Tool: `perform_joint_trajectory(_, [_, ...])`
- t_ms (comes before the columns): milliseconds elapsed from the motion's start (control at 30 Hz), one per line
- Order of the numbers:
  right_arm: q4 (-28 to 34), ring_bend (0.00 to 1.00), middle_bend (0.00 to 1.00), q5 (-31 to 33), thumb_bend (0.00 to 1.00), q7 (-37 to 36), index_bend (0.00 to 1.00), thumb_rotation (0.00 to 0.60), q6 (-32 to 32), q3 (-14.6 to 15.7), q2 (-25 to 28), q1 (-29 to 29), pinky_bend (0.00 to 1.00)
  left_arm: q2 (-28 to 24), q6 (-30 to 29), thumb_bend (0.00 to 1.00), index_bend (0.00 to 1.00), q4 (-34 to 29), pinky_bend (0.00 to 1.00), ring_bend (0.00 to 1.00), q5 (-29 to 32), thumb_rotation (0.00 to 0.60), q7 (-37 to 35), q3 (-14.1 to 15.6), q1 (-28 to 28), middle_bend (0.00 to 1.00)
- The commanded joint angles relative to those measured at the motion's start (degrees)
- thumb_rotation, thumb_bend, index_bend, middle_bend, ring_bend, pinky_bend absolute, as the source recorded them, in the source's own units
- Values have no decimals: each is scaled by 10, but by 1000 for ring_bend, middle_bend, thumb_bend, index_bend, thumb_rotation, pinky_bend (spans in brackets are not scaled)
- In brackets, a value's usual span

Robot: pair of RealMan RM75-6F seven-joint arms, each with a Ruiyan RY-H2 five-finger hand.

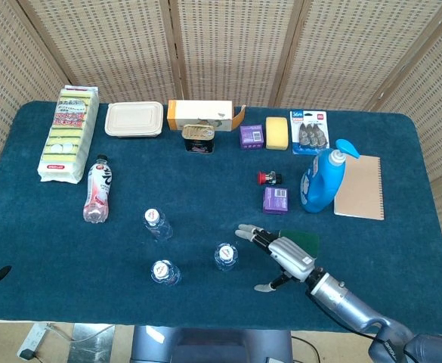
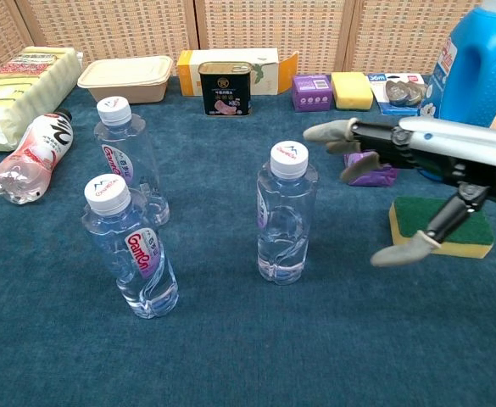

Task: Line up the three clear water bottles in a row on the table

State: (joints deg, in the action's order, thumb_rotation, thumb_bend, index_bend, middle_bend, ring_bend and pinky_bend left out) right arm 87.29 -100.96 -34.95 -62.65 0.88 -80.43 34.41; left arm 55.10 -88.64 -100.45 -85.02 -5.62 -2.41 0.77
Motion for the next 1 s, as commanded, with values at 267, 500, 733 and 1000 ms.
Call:
perform_joint_trajectory(267, [-26,25,46,30,0,-8,23,600,37,-18,-48,36,135,-6,13,78,0,2,46,0,10,600,-14,-3,4,0])
perform_joint_trajectory(500, [-35,26,53,47,0,-14,23,600,50,-28,-72,54,134,-6,17,78,0,1,46,0,12,600,-11,-3,6,0])
perform_joint_trajectory(733, [-42,45,76,81,0,-8,43,600,68,-49,-97,73,135,-8,19,79,0,1,46,0,14,600,-18,-4,6,0])
perform_joint_trajectory(1000, [-62,141,164,107,1,8,143,600,79,-54,-133,81,225,-10,19,78,0,3,46,0,12,600,-23,-3,6,0])
